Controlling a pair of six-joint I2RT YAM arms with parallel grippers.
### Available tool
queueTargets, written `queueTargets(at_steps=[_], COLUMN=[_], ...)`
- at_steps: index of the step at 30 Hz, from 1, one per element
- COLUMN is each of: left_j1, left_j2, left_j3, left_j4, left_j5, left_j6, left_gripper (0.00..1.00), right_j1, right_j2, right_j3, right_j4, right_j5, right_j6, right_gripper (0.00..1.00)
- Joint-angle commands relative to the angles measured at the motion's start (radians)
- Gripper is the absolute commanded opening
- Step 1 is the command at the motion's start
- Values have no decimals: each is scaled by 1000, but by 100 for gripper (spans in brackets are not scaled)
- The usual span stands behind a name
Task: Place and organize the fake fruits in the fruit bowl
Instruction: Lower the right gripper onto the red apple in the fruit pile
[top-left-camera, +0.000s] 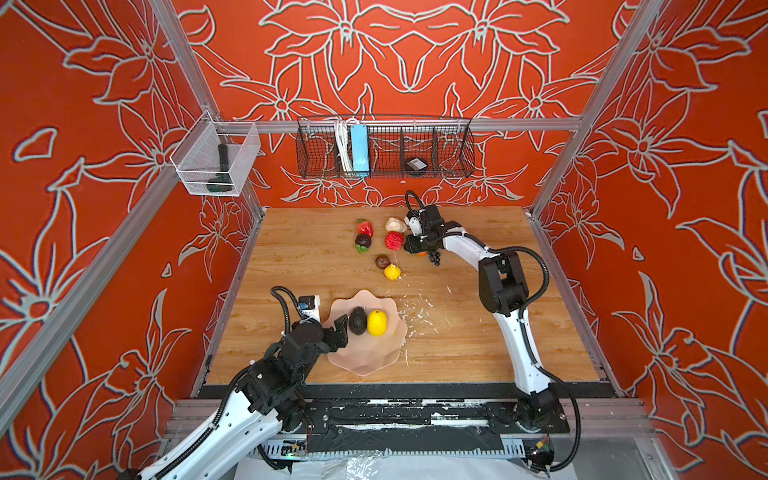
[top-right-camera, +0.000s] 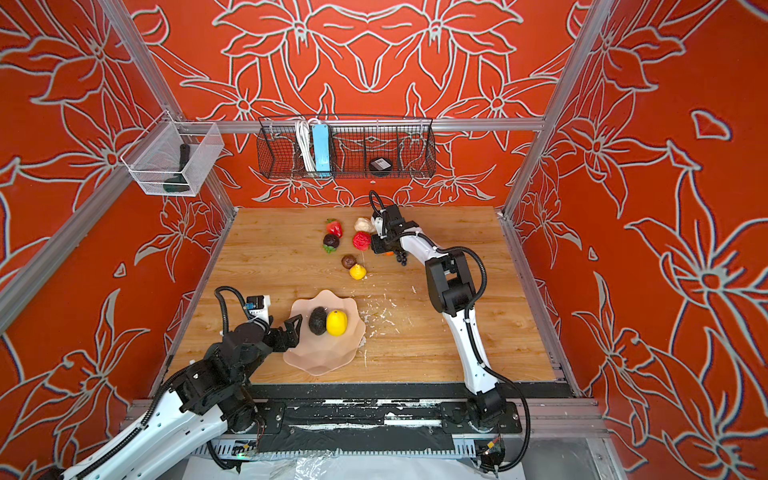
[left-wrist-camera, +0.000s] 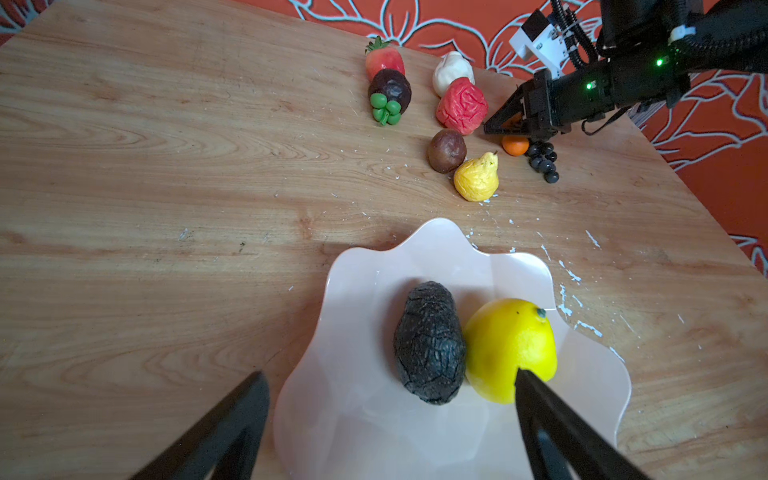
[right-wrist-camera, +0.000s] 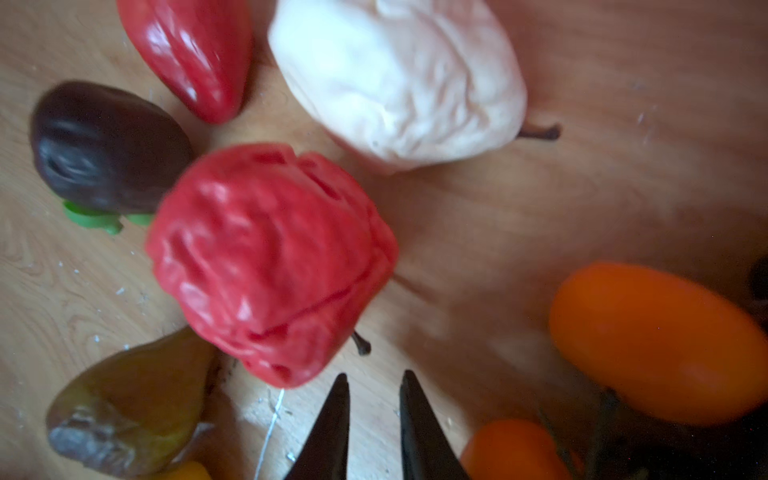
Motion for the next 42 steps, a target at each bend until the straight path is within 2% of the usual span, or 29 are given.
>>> queueTargets(at_steps=[1, 10, 24, 34, 42], left_j1=[5, 5, 5, 5, 5], left_j2=[3, 6, 48, 71, 78], left_j3=[1, 0, 1, 0, -1], left_j4=[21, 21, 46, 60, 64], left_j5=[-12, -12, -3, 1, 2], left_j6=[1, 2, 4, 6, 7], left_gripper=[92, 93, 93, 93, 93], right_j1=[-5, -5, -4, -1, 7], right_j2=[41, 118, 130, 200, 228], right_j3=[55, 200, 236, 356, 391], right_j4=[-55, -143, -94, -119, -103], right_j5=[-22, -51, -103, -121, -148], right_j6=[-24, -27, -5, 37, 79], right_gripper=[24, 24, 26, 27, 27])
